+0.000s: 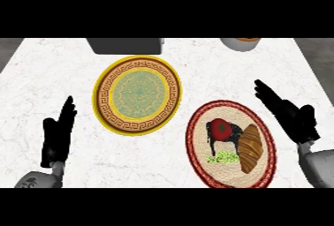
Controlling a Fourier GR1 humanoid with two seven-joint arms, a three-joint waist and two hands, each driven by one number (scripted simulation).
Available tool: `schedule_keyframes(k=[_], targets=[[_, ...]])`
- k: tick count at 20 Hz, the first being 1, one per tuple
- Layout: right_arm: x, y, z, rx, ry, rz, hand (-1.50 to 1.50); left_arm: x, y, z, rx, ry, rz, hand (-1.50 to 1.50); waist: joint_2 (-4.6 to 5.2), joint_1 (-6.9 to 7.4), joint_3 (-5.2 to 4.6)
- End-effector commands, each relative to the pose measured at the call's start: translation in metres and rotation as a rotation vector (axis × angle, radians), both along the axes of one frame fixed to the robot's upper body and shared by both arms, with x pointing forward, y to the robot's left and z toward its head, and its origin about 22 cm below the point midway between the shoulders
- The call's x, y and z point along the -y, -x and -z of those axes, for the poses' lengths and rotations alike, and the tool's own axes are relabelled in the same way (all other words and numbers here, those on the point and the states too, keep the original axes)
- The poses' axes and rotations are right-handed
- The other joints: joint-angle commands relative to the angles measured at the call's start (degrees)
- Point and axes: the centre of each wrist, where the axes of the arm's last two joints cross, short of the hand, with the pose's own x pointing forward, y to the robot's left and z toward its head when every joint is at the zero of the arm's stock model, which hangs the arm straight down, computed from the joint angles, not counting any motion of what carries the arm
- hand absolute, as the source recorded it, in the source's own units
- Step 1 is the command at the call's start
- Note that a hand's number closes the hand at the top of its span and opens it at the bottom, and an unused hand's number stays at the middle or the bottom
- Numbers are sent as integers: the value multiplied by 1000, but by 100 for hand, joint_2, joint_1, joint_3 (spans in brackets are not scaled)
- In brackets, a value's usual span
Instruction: Pick the tomato from the placemat and place it in the plate
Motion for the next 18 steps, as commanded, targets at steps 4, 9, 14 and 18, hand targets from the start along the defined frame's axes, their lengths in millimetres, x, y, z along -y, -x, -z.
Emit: schedule_keyframes(k=[4,9,14,18], targets=[[-126,-10,-31,194,-166,-405,150,11,-31,-64,272,-46,239,0,26,335,177],[-123,-22,-66,442,547,-413,150,22,-41,-88,337,-19,349,0,-107,329,101],[-198,45,37,379,43,-144,-150,16,-45,-106,354,3,367,0,75,93,192],[-210,55,52,466,-72,-129,-150,-15,-44,-115,361,-3,356,0,66,104,177]])
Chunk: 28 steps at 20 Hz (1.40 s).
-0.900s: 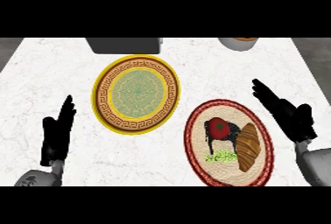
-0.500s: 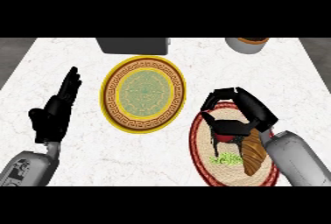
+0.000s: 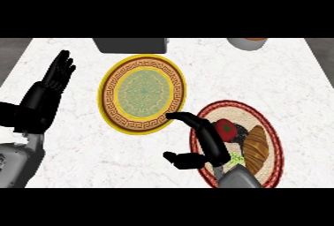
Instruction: Pick the tomato from the placemat and place it in the plate
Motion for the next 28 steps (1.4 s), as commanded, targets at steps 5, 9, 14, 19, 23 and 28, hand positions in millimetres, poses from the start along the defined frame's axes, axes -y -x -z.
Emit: schedule_keyframes(k=[5,9,14,19,23,28], targets=[[18,8,-24,199,-49,81,-150,-3,5,-3,-3,4,3,0,-8,-98,-1],[33,-4,-64,166,215,147,-150,-14,5,-22,5,4,-7,0,-45,-109,-13],[59,-19,-92,-5,610,185,-150,-17,1,-15,11,-3,-7,0,-65,-170,-34],[52,-23,-125,-163,900,128,-150,-10,-2,-9,1,-3,-1,0,-28,-132,-30],[29,-18,-136,-308,986,83,-150,-18,0,-21,0,4,11,0,-21,-63,-12],[-6,-12,-131,-356,1044,89,-150,-11,-2,-1,5,16,2,0,4,-57,-4]])
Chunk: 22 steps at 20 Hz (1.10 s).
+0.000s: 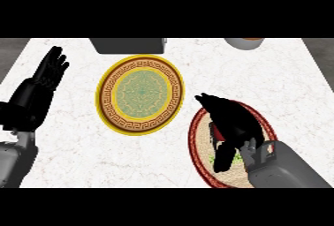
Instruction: Pick the tomato from the placemat and place it in the plate
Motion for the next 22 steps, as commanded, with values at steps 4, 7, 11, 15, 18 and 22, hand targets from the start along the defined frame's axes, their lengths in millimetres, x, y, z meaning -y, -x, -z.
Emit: schedule_keyframes(k=[4,7,11,15,18,22], targets=[[0,-15,3,-18,96,53,-150,5,4,-20,-2,-18,-2,0,12,35,11],[2,-13,20,-14,178,89,-150,10,10,2,-4,0,4,0,12,37,10],[10,-28,33,-86,223,109,-150,-8,5,-9,-1,5,1,0,19,41,9],[17,-23,54,-75,228,121,-150,-6,-8,-11,20,-13,-3,0,20,8,10],[20,-31,58,-110,230,120,-150,4,0,1,-1,-12,14,0,18,17,10],[33,-19,79,-151,224,104,-150,5,-9,-7,0,3,7,0,17,1,10]])
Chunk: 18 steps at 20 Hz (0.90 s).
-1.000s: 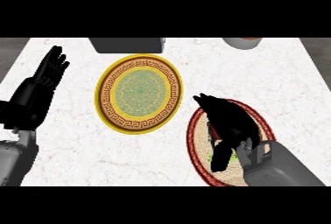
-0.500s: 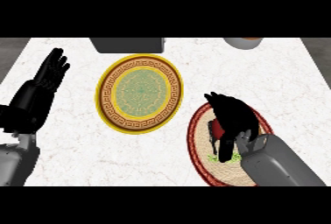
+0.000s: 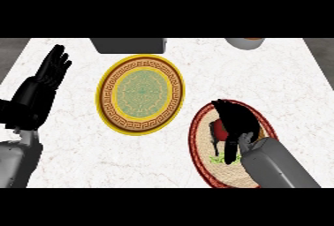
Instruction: Pick the tomato from the placemat and place it in the plate
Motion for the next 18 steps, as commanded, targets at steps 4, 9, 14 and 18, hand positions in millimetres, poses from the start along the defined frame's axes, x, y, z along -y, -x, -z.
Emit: schedule_keyframes(k=[4,9,14,18], targets=[[-4,-17,19,-49,1,10,-150,5,5,-11,1,-10,0,0,0,20,1],[-4,0,55,-42,67,31,-150,13,-4,-2,-4,-10,-16,0,1,-4,1],[3,-2,49,162,-32,-69,150,-2,2,0,7,-10,4,0,-1,-7,2],[10,9,52,234,11,187,150,-6,6,0,5,-12,-29,0,-32,-79,-1]])
